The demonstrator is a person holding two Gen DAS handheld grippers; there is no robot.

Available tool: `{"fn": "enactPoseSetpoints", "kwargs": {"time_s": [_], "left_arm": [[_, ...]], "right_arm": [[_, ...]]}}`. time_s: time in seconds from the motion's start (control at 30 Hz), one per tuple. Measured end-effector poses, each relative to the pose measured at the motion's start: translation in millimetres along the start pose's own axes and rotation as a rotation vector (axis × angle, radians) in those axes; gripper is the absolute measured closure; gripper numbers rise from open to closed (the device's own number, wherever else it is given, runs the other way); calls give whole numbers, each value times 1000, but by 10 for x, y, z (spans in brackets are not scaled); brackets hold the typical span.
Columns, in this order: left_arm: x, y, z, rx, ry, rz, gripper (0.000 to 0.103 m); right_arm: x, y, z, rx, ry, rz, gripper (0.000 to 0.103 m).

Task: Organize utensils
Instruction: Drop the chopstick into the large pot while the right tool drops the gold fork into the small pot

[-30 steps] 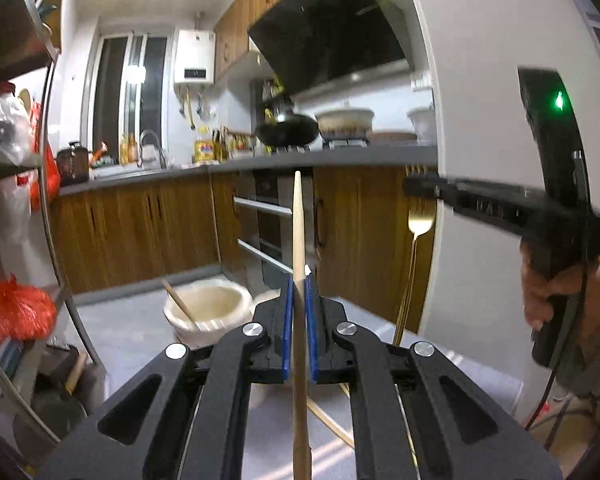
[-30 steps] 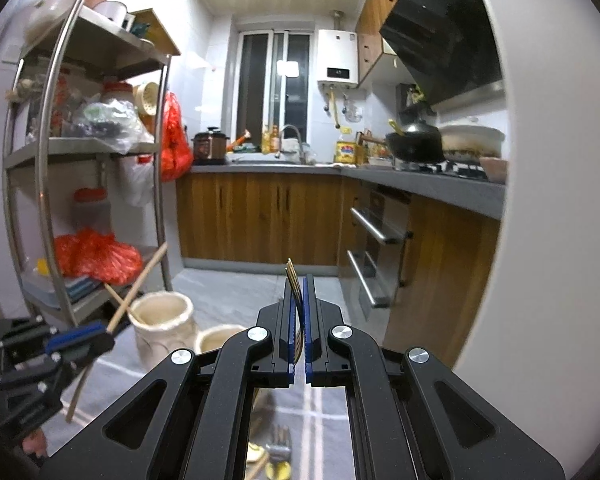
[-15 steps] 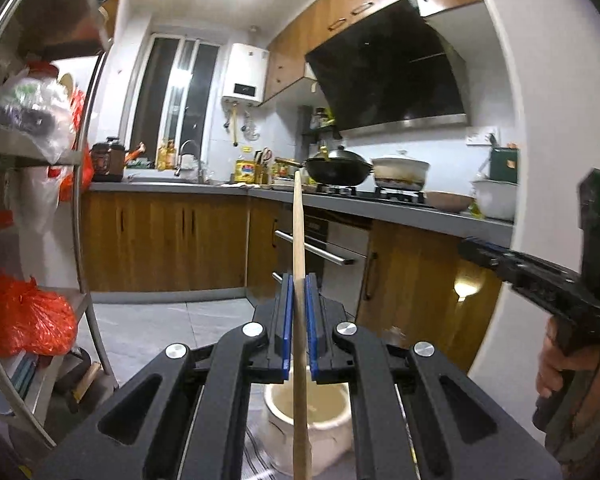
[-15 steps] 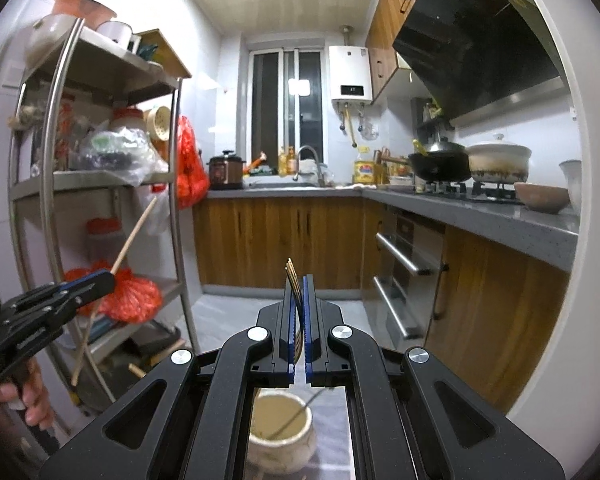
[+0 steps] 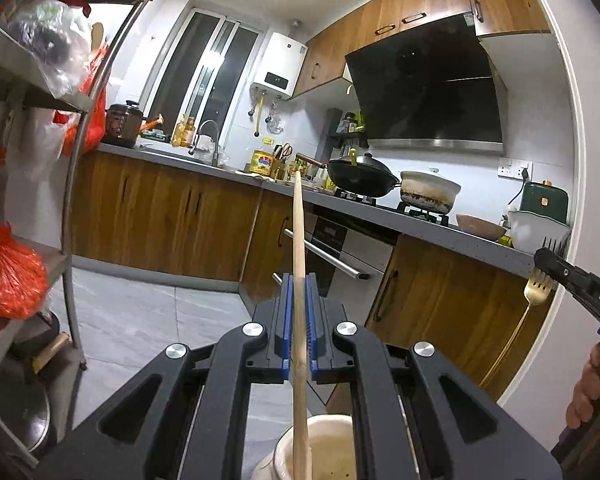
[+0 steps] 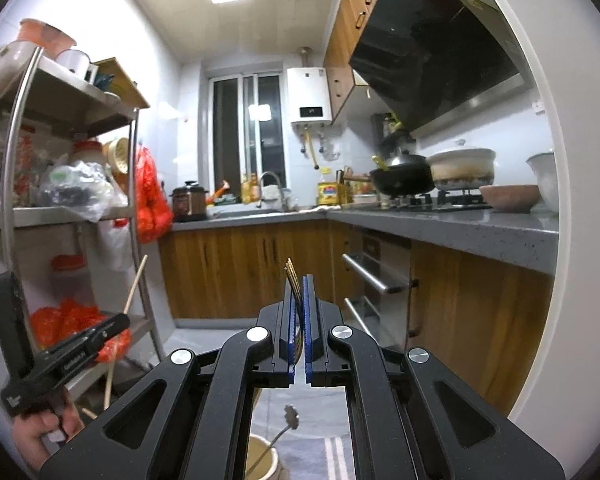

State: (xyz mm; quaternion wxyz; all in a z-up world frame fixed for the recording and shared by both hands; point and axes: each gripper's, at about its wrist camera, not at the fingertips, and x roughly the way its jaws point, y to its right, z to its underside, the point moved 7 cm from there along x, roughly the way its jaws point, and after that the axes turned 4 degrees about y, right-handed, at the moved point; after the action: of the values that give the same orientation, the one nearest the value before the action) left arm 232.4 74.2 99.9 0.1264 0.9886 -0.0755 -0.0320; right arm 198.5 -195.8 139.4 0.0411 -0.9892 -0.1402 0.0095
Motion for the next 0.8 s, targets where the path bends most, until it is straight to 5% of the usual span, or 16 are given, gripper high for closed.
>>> {"fn": "enactPoseSetpoints", "kwargs": {"time_s": [0.27, 0.8], "left_arm": [[150, -29, 178, -4, -29, 29, 97], [-260, -49, 308, 31, -81, 91, 98]], "right_arm": [[161, 2, 192, -12, -55, -2, 99], [214, -249, 561, -97, -118, -48, 99]]}}
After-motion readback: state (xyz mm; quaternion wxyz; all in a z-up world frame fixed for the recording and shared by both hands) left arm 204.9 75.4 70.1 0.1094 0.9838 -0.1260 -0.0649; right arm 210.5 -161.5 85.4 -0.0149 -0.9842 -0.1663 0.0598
